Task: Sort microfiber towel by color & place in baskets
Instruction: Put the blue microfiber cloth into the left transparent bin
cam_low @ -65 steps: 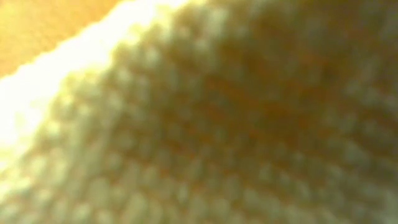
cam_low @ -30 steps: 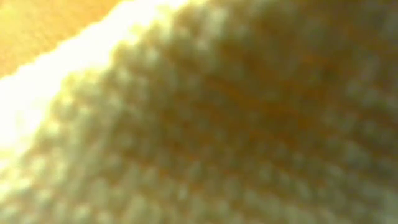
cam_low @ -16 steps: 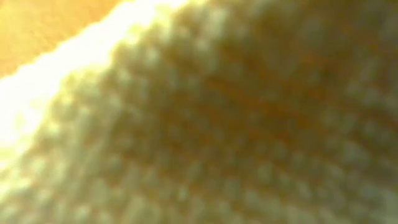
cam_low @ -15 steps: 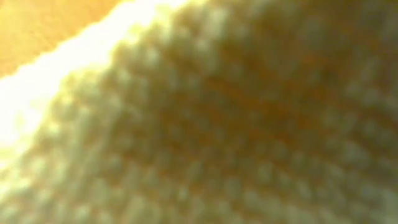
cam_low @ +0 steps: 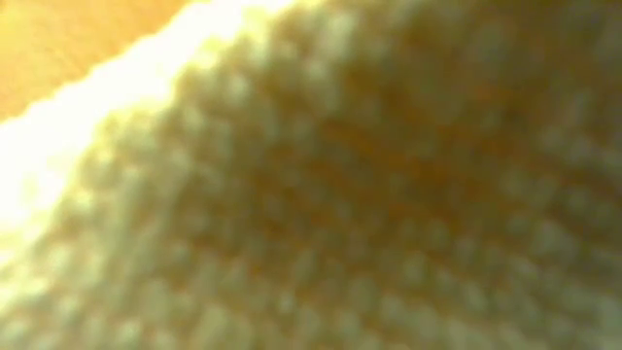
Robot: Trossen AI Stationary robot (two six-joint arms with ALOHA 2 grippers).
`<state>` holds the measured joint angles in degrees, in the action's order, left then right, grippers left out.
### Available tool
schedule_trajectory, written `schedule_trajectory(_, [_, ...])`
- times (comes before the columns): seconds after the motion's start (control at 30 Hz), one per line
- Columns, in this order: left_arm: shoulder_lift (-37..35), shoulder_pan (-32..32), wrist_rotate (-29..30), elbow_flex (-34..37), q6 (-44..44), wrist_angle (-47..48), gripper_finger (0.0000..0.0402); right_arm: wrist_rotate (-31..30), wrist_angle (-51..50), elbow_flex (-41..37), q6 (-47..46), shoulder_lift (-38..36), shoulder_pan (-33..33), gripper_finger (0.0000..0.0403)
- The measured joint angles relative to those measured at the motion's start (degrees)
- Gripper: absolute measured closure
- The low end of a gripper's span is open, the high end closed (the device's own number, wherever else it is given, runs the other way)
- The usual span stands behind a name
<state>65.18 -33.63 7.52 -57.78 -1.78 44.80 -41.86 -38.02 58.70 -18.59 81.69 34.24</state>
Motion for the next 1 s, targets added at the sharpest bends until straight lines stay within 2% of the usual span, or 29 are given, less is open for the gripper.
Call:
schedule_trajectory(0.37, [15.1,0.0,1.1,0.1,-0.6,-1.4,0.0116,-0.1,0.0,0.0,-1.5,0.0,0.0,0.0200])
schedule_trajectory(0.63, [25.1,-0.2,4.3,0.1,-0.6,2.7,0.0116,0.2,0.1,0.0,-1.8,0.0,0.0,0.0200])
schedule_trajectory(1.0, [27.9,-0.2,4.4,0.1,-0.7,0.7,0.0116,0.2,0.1,0.0,-2.0,0.0,0.0,0.0200])
